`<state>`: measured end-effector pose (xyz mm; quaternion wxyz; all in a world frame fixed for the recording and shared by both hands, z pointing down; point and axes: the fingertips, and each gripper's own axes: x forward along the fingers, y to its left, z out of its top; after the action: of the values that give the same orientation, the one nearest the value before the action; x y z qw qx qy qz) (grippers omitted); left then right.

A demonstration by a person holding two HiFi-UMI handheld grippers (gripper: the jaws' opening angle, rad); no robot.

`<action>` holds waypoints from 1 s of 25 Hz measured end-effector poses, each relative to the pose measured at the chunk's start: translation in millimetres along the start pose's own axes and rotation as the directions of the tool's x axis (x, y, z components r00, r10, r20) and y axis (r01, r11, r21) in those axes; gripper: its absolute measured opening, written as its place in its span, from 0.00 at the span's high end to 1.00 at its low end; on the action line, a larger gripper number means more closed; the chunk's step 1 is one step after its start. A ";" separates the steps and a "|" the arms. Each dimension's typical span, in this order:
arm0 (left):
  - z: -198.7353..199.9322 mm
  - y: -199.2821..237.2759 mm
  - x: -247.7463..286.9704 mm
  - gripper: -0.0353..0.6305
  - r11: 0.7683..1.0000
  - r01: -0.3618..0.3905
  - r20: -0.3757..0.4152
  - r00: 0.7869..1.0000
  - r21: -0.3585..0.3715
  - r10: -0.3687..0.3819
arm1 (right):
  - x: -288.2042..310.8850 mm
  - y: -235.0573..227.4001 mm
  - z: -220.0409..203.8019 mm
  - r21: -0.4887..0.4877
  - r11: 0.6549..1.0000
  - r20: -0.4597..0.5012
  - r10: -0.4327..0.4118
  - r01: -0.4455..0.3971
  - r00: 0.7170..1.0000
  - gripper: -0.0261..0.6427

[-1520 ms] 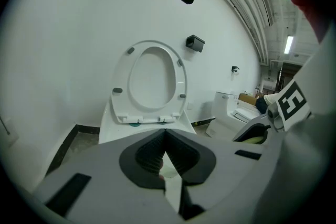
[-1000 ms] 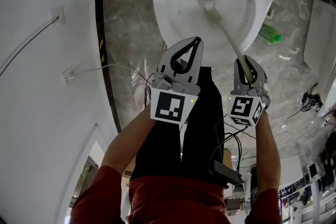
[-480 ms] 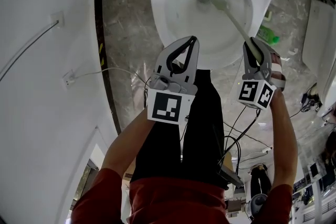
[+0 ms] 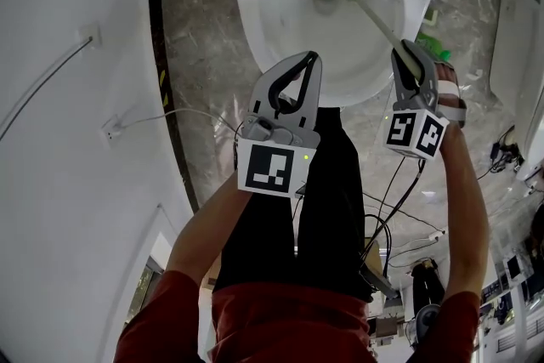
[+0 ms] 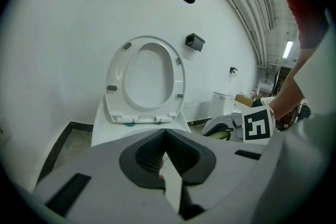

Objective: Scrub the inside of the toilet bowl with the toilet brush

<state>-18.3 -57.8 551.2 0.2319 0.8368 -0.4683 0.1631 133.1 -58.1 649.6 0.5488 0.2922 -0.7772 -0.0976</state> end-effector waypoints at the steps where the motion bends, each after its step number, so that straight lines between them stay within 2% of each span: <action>1: 0.6 -0.6 0.2 0.94 1.000 0.001 0.003 1.000 0.003 -0.001 | -0.5 3.1 -0.9 0.016 1.000 -0.001 0.002 -0.002 1.000 0.80; 9: -2.2 2.4 -5.1 0.94 1.000 -0.010 -0.007 1.000 -0.004 0.010 | -16.9 40.1 -1.6 0.174 0.984 -0.031 0.042 -0.036 0.999 0.80; 11: -2.5 5.2 -7.1 0.94 1.000 -0.016 -0.007 1.000 -0.004 0.016 | -21.9 50.0 -0.4 0.260 0.965 -0.043 0.056 -0.043 0.998 0.80; 13: -1.9 8.3 -9.7 0.94 1.000 -0.022 -0.005 1.000 -0.004 0.022 | -26.2 58.6 2.4 0.373 0.927 -0.056 0.070 -0.044 0.996 0.80; 16: -0.9 13.2 -14.3 0.94 1.000 -0.029 -0.002 1.000 -0.007 0.029 | -30.8 68.6 9.3 0.552 0.833 -0.075 0.091 -0.035 0.993 0.80; 19: -0.7 19.3 -17.9 0.94 0.999 -0.036 -0.004 0.999 -0.004 0.036 | -32.6 75.8 18.6 0.704 0.710 -0.094 0.107 -0.010 0.990 0.80; 21: 0.2 24.4 -19.2 0.94 0.999 -0.045 -0.002 0.999 -0.004 0.045 | -32.6 80.0 26.8 0.788 0.615 -0.102 0.115 0.010 0.988 0.80; 25: 2.1 35.9 -22.8 0.94 0.998 -0.069 0.003 0.998 -0.003 0.069 | -31.3 91.1 35.4 0.914 0.399 -0.136 0.128 0.075 0.982 0.80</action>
<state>-60.7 -59.1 546.7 0.2267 0.8202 -0.4974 0.1688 76.4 27.2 654.3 0.3694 0.5402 -0.6534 0.3807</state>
